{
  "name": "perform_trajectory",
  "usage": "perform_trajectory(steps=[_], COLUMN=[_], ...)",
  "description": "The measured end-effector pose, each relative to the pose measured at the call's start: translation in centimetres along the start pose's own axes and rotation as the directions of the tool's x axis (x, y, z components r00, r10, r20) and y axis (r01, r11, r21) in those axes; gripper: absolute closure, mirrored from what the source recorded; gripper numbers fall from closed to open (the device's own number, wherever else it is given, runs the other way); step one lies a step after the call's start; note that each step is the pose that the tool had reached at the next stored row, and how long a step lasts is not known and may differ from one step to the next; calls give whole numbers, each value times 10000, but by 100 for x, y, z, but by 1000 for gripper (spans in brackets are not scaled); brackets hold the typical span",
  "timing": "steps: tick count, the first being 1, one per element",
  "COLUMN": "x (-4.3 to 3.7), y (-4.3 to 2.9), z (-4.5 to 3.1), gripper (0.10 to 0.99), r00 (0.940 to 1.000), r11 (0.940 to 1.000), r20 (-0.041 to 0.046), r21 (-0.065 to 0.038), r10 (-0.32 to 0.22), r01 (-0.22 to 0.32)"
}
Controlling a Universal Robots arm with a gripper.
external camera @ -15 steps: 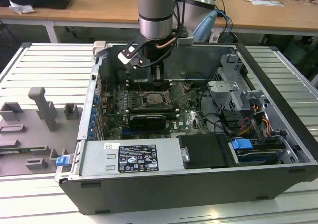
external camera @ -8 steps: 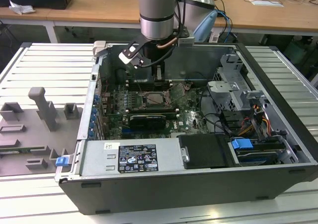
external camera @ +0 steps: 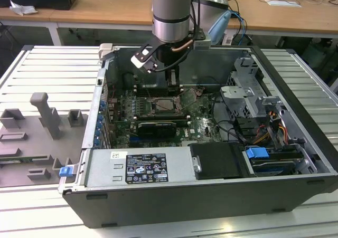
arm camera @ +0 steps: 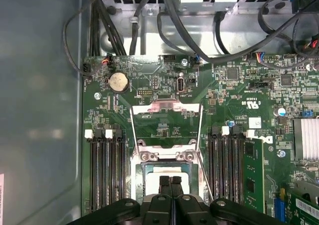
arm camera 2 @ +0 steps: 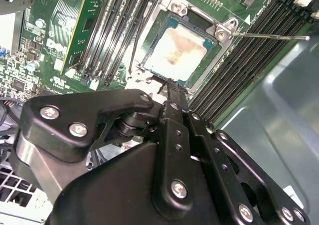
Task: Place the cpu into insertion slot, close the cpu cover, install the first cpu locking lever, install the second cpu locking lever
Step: 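Close the cpu cover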
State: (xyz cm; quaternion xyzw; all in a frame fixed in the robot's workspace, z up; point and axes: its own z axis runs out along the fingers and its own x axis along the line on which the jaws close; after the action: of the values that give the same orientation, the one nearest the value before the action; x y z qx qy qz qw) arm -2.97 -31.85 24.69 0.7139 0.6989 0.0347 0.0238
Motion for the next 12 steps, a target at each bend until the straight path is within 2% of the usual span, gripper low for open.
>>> perform_trajectory(steps=[2, 12], x=[0, 4], y=[2, 22], z=[-27, -262], gripper=[980, 980], r00=[10000, 10000], r11=[10000, 10000], r20=[-1, -2], r21=[-1, -1], r10=[0, 0], r01=[0, 0])
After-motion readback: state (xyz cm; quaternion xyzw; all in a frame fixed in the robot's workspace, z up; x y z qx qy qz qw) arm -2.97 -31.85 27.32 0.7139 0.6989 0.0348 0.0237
